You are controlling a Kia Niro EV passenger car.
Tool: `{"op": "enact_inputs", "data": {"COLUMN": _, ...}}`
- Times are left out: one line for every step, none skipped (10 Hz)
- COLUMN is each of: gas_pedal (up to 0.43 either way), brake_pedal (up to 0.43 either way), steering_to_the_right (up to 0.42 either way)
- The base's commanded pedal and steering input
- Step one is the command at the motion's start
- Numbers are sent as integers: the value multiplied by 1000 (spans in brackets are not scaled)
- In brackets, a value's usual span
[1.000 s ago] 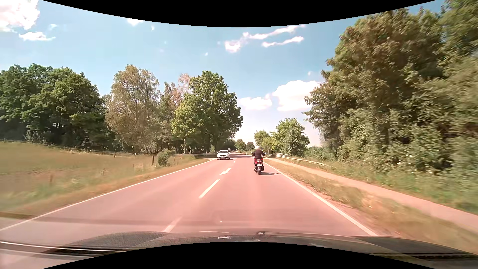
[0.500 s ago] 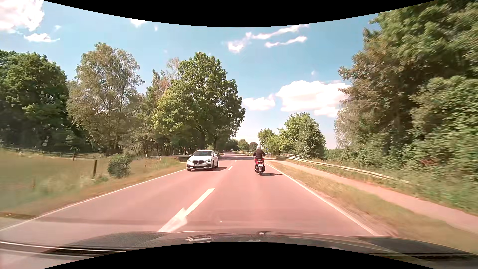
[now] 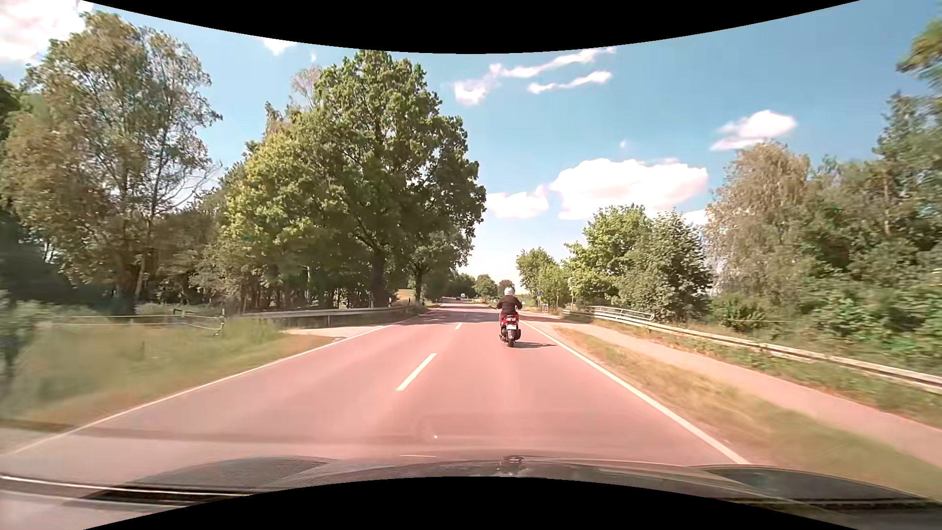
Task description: Follow the waypoints while adhering to traffic rules and regulations
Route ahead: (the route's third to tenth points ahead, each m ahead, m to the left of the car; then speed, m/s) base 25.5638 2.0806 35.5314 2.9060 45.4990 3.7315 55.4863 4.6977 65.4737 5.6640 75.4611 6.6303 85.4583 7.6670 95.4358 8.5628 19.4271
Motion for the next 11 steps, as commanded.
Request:
{"op": "enact_inputs", "data": {"gas_pedal": 177, "brake_pedal": 6, "steering_to_the_right": -7}}
{"op": "enact_inputs", "data": {"gas_pedal": 169, "brake_pedal": 12, "steering_to_the_right": -7}}
{"op": "enact_inputs", "data": {"gas_pedal": 157, "brake_pedal": 12, "steering_to_the_right": -7}}
{"op": "enact_inputs", "data": {"gas_pedal": 157, "brake_pedal": 12, "steering_to_the_right": -7}}
{"op": "enact_inputs", "data": {"gas_pedal": 157, "brake_pedal": 6, "steering_to_the_right": -7}}
{"op": "enact_inputs", "data": {"gas_pedal": 157, "brake_pedal": 12, "steering_to_the_right": -7}}
{"op": "enact_inputs", "data": {"gas_pedal": 157, "brake_pedal": 12, "steering_to_the_right": -7}}
{"op": "enact_inputs", "data": {"gas_pedal": 157, "brake_pedal": 12, "steering_to_the_right": -7}}
{"op": "enact_inputs", "data": {"gas_pedal": 157, "brake_pedal": 12, "steering_to_the_right": -7}}
{"op": "enact_inputs", "data": {"gas_pedal": 169, "brake_pedal": 12, "steering_to_the_right": -7}}
{"op": "enact_inputs", "data": {"gas_pedal": 169, "brake_pedal": 12, "steering_to_the_right": -7}}
